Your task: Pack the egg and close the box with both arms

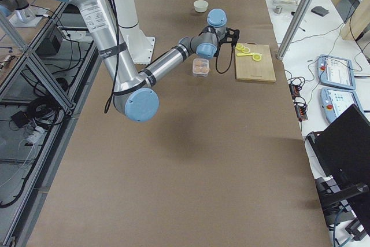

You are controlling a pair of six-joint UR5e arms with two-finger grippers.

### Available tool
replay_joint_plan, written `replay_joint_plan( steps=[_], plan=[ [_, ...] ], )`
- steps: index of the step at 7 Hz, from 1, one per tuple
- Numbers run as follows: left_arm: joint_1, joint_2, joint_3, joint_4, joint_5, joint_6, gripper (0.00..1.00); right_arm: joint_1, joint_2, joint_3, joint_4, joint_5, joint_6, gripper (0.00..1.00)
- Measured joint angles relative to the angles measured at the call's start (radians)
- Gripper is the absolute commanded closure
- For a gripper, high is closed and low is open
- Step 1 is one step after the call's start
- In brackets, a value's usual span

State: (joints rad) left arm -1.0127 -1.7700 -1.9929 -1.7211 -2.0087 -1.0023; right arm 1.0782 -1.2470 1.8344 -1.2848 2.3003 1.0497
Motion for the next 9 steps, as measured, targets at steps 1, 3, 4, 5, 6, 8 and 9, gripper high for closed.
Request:
replay_joint_plan(
  steps=[1, 3, 4, 5, 6, 8, 9],
  plan=[
    [-0.06, 0.097, -0.024, 0.002, -0.033, 0.219, 0.01, 0.052, -0.043, 0.025, -0.149, -0.001, -0.227, 0.0],
    [-0.243, 0.167, 0.048, 0.01, -0.202, 0.45, 0.01, 0.176, -0.104, -0.001, -0.379, -0.011, -0.671, 0.0],
    [-0.289, 0.178, 0.103, 0.007, -0.241, 0.497, 0.01, 0.273, -0.119, -0.067, -0.435, 0.017, -0.861, 0.0],
    [-0.308, 0.186, 0.141, 0.003, -0.251, 0.517, 0.01, 0.369, -0.137, -0.147, -0.455, 0.076, -1.01, 0.0],
    [-0.317, 0.206, 0.16, 0.002, -0.25, 0.525, 0.01, 0.455, -0.157, -0.222, -0.461, 0.134, -1.134, 0.0],
    [-0.335, 0.249, 0.21, 0.002, -0.249, 0.526, 0.01, 0.554, -0.183, -0.287, -0.468, 0.175, -1.245, 0.0],
    [-0.356, 0.253, 0.233, 0.005, -0.253, 0.524, 0.01, 0.569, -0.195, -0.295, -0.468, 0.176, -1.254, 0.0]
  ],
)
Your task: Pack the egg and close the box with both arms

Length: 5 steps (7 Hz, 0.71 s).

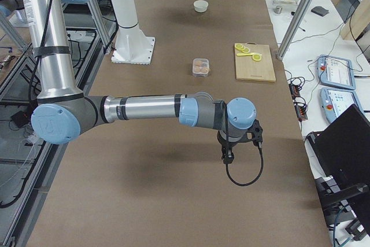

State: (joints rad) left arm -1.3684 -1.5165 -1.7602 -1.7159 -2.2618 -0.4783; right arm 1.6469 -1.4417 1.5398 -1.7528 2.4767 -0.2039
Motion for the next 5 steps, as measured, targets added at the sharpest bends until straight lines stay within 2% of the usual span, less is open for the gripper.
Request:
replay_joint_plan(
  steps=[3, 5],
  plan=[
    [-0.141, 0.006, 0.021, 0.031, -0.089, 0.019, 0.01, 0.011, -0.037, -0.003, 0.003, -0.004, 0.015, 0.0],
    [-0.187, 0.009, 0.04, 0.047, -0.104, 0.138, 0.01, 0.02, -0.055, 0.001, 0.004, -0.004, 0.018, 0.0]
  ],
)
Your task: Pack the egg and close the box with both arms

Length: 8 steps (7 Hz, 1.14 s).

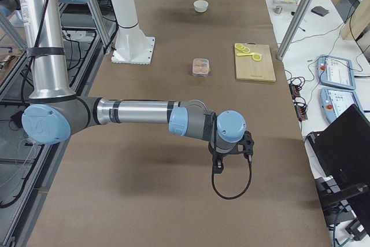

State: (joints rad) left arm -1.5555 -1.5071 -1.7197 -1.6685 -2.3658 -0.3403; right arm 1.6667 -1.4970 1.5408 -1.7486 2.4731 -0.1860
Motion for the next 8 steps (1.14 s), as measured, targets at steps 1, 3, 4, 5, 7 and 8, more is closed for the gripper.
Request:
replay_joint_plan(
  steps=[1, 3, 4, 5, 7, 8],
  plan=[
    [-0.003, 0.001, 0.015, 0.001, -0.001, 0.032, 0.01, 0.004, -0.008, 0.0, 0.0, -0.001, 0.0, 0.0],
    [-0.005, 0.001, 0.027, 0.001, -0.002, 0.054, 0.01, 0.008, -0.012, 0.0, 0.002, -0.006, 0.022, 0.0],
    [-0.005, 0.001, 0.026, 0.001, -0.002, 0.057, 0.01, 0.008, -0.009, 0.003, 0.004, -0.016, 0.042, 0.0],
    [-0.005, 0.001, 0.025, 0.001, -0.002, 0.058, 0.01, 0.008, -0.004, 0.01, 0.007, -0.032, 0.052, 0.0],
    [-0.005, 0.001, 0.024, 0.0, 0.001, 0.058, 0.01, 0.008, 0.007, 0.014, 0.022, -0.045, 0.057, 0.0],
    [-0.005, 0.001, 0.023, 0.0, 0.007, 0.058, 0.01, 0.008, 0.008, 0.015, 0.029, -0.046, 0.057, 0.0]
  ],
)
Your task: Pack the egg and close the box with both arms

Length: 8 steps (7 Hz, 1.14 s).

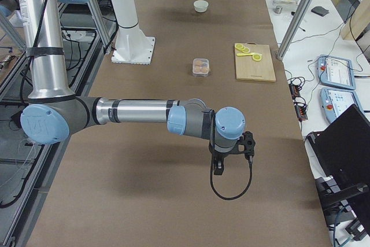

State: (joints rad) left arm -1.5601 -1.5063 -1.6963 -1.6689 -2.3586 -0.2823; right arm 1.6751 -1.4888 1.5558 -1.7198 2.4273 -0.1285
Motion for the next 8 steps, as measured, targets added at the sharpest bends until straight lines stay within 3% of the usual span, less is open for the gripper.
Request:
replay_joint_plan(
  steps=[8],
  plan=[
    [0.0, 0.001, 0.001, 0.0, 0.01, -0.001, 0.01, 0.0, 0.001, 0.023, 0.005, 0.003, 0.023, 0.0]
  ],
)
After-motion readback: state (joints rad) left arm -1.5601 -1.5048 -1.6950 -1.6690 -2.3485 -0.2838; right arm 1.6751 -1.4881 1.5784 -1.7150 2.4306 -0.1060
